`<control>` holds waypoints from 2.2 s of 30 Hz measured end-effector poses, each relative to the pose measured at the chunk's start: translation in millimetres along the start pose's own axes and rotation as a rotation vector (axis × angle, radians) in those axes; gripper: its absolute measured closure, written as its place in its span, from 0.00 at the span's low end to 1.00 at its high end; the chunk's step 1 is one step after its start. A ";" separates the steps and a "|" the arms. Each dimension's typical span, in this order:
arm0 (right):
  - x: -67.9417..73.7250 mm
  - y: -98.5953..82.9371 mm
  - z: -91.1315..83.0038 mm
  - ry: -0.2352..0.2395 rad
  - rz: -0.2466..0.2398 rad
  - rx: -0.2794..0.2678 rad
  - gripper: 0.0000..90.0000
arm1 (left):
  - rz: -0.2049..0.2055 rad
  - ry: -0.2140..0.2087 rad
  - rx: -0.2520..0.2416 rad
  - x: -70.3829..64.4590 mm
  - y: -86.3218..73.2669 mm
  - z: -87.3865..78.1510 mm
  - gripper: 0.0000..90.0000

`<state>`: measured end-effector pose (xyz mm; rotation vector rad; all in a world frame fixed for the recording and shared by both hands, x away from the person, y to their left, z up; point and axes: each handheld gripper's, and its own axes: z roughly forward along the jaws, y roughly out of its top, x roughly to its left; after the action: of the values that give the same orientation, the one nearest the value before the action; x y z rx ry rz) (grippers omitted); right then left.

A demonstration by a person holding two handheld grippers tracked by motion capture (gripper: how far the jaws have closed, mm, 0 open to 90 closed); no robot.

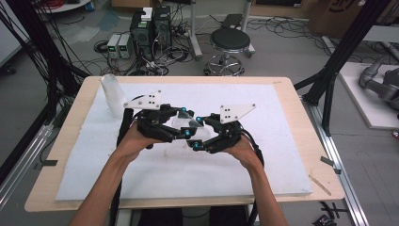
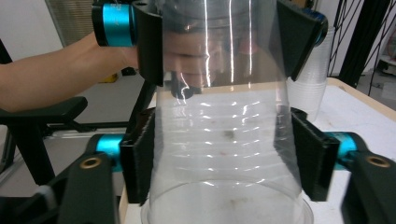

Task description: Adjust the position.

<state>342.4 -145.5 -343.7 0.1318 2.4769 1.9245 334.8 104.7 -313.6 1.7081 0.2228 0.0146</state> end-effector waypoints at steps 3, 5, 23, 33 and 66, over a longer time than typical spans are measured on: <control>0.3 -0.1 0.3 -0.002 -0.005 0.009 0.40 | 0.024 0.028 -0.012 -1.7 -0.2 -0.5 0.22; 0.1 -0.4 0.3 -0.003 -0.006 0.014 0.40 | 0.031 0.013 -0.034 -2.1 -0.8 -2.1 0.17; 5.7 9.3 1.9 -0.062 -0.058 0.333 0.40 | 0.112 0.089 0.488 0.3 -7.7 -8.9 0.15; 6.7 22.8 14.3 -0.039 -0.090 0.602 0.40 | 0.113 0.068 0.772 3.4 -17.2 2.2 0.17; 7.4 21.1 30.7 -0.022 -0.120 0.748 0.40 | 0.120 -0.014 0.829 4.1 -15.9 30.1 0.31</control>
<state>338.0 -110.2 -330.5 -0.0007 2.9577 0.8661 340.8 78.0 -334.2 2.5446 0.1179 -0.0020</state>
